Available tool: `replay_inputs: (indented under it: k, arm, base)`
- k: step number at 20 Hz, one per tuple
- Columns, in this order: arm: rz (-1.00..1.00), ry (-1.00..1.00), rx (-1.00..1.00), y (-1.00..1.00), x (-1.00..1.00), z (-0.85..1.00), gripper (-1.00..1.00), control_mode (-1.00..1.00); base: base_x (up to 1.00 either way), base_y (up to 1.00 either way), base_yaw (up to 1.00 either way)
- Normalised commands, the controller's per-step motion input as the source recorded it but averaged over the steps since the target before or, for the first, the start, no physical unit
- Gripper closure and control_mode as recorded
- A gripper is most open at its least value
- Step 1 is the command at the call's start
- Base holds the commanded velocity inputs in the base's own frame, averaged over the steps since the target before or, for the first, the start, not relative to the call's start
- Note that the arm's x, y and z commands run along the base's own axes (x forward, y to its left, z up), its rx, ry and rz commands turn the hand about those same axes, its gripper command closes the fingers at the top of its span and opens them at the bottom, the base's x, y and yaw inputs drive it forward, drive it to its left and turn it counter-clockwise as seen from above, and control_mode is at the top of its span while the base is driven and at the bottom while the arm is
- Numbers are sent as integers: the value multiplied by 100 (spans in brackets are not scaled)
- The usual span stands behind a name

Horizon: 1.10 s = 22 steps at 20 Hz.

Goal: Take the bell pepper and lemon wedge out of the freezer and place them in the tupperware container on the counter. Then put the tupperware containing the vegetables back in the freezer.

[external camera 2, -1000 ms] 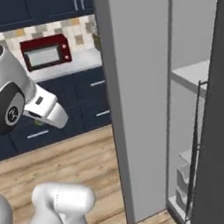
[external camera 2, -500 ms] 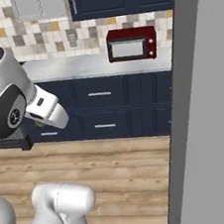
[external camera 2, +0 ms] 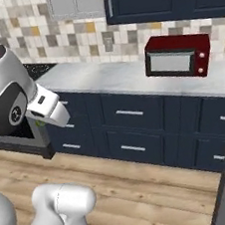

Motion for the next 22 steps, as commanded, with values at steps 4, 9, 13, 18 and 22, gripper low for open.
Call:
replay_inputs:
  k: [4,9,13,18,22]
  arm:
    - [0,0,0,0,0,0,100,100]
    - [0,0,0,0,0,0,100,100]
    - [0,0,0,0,0,0,100,100]
    - [0,0,0,0,0,0,100,100]
    - [0,0,0,0,0,0,100,100]
  base:
    - [100,15,47]
    - [100,19,53]
    - [86,21,67]
    - [53,7,83]
    - [35,1,92]
